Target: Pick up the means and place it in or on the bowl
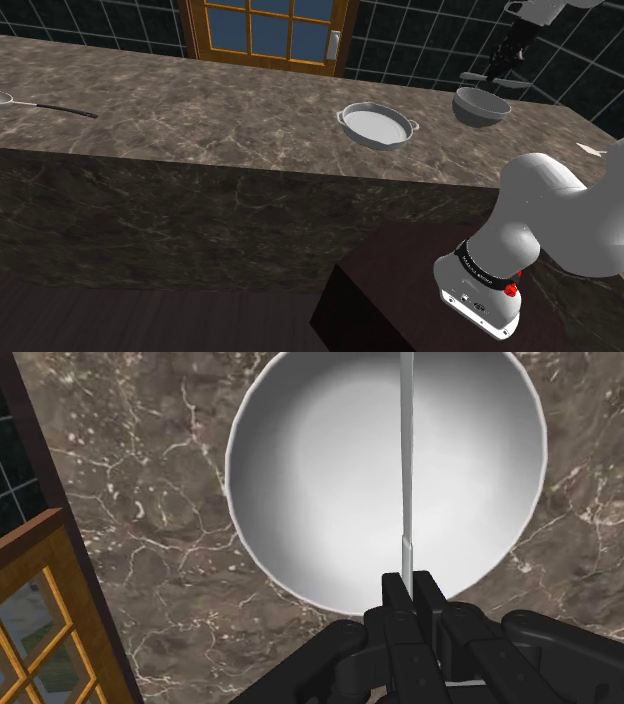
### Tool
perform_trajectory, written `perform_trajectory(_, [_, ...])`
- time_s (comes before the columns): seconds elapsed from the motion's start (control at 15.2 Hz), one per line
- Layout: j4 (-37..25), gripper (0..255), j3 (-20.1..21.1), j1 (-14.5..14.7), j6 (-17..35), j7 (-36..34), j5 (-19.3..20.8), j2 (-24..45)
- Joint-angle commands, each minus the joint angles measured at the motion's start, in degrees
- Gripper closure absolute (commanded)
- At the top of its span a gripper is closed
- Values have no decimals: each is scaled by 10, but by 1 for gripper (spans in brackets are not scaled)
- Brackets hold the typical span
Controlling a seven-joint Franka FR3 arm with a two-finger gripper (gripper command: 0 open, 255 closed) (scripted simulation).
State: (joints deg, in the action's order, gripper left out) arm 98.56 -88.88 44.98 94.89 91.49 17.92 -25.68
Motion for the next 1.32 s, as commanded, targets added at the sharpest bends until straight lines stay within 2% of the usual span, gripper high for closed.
perform_trajectory(0.0, [14,255,-2,-2,13,-1,3,-2])
perform_trajectory(0.46, [65,255,-18,-1,66,-5,17,-13])
perform_trajectory(0.99, [65,255,-18,-1,66,-5,17,-13])
perform_trajectory(1.06, [65,0,-18,-1,66,-5,17,-13])
perform_trajectory(1.25, [65,0,-18,-1,66,-5,17,-13])
